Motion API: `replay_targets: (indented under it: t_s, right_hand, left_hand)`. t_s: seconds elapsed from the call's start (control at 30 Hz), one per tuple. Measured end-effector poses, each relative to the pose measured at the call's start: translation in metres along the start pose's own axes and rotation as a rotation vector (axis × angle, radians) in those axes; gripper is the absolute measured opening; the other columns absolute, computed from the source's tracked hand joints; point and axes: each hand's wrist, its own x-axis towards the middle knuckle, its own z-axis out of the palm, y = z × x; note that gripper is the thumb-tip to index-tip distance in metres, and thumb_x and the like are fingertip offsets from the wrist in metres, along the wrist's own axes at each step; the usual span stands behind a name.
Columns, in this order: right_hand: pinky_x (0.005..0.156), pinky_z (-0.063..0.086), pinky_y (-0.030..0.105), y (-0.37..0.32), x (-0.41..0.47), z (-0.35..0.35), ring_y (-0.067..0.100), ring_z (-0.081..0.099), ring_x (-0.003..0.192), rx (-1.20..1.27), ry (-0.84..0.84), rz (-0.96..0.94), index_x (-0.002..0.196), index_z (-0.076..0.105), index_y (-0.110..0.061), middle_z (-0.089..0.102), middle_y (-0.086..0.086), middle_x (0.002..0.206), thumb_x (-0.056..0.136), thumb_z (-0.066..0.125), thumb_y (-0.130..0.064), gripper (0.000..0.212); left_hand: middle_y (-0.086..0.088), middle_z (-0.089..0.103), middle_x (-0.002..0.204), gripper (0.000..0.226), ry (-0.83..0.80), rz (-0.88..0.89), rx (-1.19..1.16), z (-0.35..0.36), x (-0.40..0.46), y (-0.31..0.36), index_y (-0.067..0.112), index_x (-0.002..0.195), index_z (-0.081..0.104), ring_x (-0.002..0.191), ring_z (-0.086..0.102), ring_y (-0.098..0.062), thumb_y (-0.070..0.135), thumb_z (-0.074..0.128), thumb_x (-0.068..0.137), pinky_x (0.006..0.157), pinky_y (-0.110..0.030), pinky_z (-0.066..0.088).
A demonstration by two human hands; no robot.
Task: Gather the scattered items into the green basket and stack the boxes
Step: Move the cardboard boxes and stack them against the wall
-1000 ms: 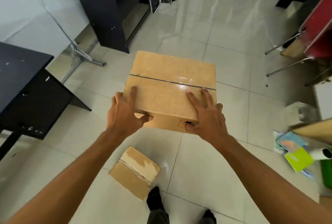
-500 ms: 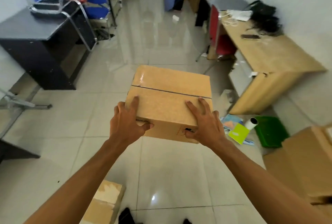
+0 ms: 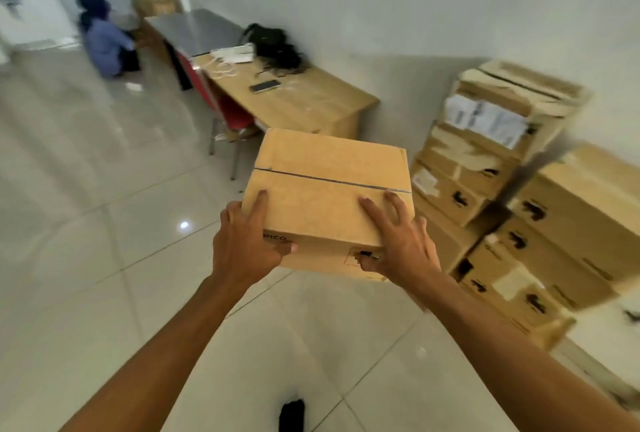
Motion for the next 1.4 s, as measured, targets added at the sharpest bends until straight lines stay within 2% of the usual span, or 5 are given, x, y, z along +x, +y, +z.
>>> replay_targets:
  t_s: [0.4, 0.73, 0.97, 1.3, 1.4]
  right_hand:
    - [0.109, 0.034, 0.055, 0.209, -0.004, -0.105, 0.038, 0.031, 0.131, -0.152, 0.218, 0.52, 0.15, 0.003, -0.055, 0.004, 0.002, 0.16, 0.066, 0.081, -0.057, 0.115]
    - [0.099, 0.044, 0.051, 0.343, -0.063, -0.172, 0.036, 0.036, 0.122, -0.221, 0.322, 0.842, 0.148, -0.003, -0.058, 0.001, -0.002, 0.16, 0.068, 0.076, -0.062, 0.113]
    - [0.114, 0.031, 0.046, 0.433, -0.101, -0.236, 0.023, 0.037, 0.124, -0.091, 0.216, 0.785, 0.145, 0.002, -0.065, 0.015, -0.008, 0.156, 0.072, 0.064, -0.068, 0.095]
    - [0.103, 0.041, 0.043, 0.515, -0.08, -0.257, 0.03, 0.037, 0.12, -0.324, 0.325, 0.84, 0.152, 0.007, -0.055, 0.016, -0.004, 0.158, 0.075, 0.069, -0.066, 0.099]
    - [0.101, 0.043, 0.043, 0.528, -0.06, -0.234, 0.031, 0.035, 0.121, -0.241, 0.31, 0.853, 0.151, 0.012, -0.053, 0.014, -0.005, 0.158, 0.079, 0.071, -0.06, 0.093]
  left_hand:
    - [-0.017, 0.042, 0.118, 0.113, -0.101, 0.53, -0.174, 0.096, 0.157, 0.268, 0.028, 0.15, 0.025, 0.111, 0.043, -0.038, 0.07, 0.076, 0.058, 0.085, -0.042, 0.046]
    - [-0.012, 0.041, 0.116, 0.114, -0.121, 0.891, -0.247, 0.135, 0.18, 0.471, 0.028, 0.148, 0.03, 0.092, 0.041, -0.02, 0.08, 0.07, 0.055, 0.063, -0.026, 0.038]
    - [-0.012, 0.05, 0.112, 0.105, 0.014, 0.946, -0.228, 0.123, 0.161, 0.571, 0.028, 0.135, 0.047, 0.095, 0.055, -0.025, 0.09, 0.059, 0.052, 0.064, -0.031, 0.052]
    - [-0.013, 0.044, 0.121, 0.109, -0.054, 0.9, -0.273, 0.181, 0.182, 0.657, 0.027, 0.15, 0.032, 0.107, 0.049, -0.028, 0.085, 0.06, 0.061, 0.077, -0.037, 0.055]
    - [-0.015, 0.04, 0.131, 0.11, -0.212, 0.806, -0.174, 0.213, 0.198, 0.658, 0.032, 0.153, 0.021, 0.117, 0.047, -0.031, 0.082, 0.061, 0.064, 0.085, -0.04, 0.054]
